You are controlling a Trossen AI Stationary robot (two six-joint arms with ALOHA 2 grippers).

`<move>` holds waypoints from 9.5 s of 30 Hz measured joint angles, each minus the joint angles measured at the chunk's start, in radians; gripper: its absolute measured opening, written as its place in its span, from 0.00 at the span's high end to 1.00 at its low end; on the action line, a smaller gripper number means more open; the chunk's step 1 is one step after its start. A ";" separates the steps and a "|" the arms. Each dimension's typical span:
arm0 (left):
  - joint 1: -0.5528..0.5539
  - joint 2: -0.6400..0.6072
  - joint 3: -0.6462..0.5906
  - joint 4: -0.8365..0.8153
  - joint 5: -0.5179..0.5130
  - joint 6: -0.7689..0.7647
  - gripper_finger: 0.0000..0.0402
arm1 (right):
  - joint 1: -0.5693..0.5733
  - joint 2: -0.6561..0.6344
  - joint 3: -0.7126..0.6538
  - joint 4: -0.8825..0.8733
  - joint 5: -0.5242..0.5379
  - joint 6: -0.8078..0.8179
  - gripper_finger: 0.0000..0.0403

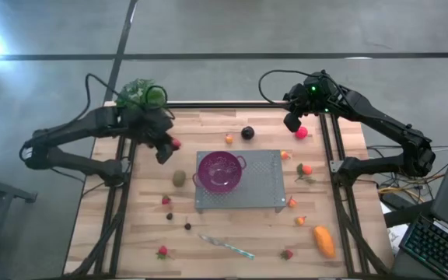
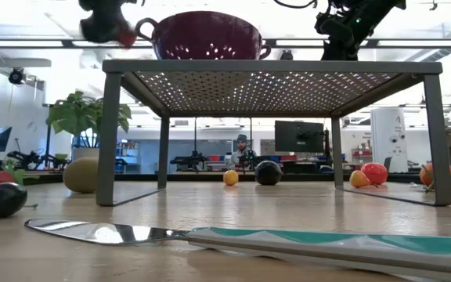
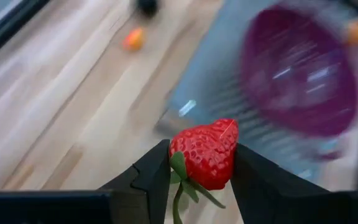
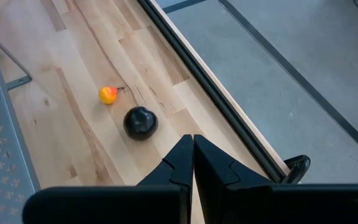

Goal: Pick & Place Fruit
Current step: Put the strawberry into the purple strainer bowl, then put the blackberry into the purple strainer bowl

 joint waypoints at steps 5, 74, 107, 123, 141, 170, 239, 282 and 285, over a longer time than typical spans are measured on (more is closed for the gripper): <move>-0.085 0.046 0.031 0.169 0.065 0.056 0.63 | 0.000 0.000 0.000 0.000 0.000 0.000 0.98; -0.224 0.603 0.408 -0.052 -0.024 0.304 0.44 | 0.000 0.000 0.000 -0.001 0.000 -0.018 0.98; -0.284 0.092 -0.009 0.136 -0.316 0.117 0.48 | 0.000 0.000 0.000 -0.025 0.000 -0.025 0.98; -0.285 -0.082 -0.212 0.145 -0.314 0.002 0.48 | 0.000 0.000 0.000 -0.025 0.000 -0.025 0.98; -0.285 -0.085 -0.224 0.062 -0.313 -0.072 0.48 | 0.000 0.000 0.000 -0.027 0.000 -0.022 0.98; -0.479 -0.081 -0.464 -0.032 -0.223 -0.460 0.49 | -0.001 0.000 0.000 -0.053 0.002 -0.025 0.98; -0.836 0.459 -0.398 0.243 -0.143 -1.137 0.49 | 0.000 0.000 0.000 -0.047 0.003 -0.023 0.98; -0.837 0.457 -0.495 0.353 -0.164 -1.191 0.62 | 0.000 0.000 0.000 -0.043 0.003 -0.041 0.98; -0.837 0.457 -0.494 0.348 -0.164 -1.191 0.67 | 0.000 0.000 0.000 -0.043 0.003 -0.041 0.98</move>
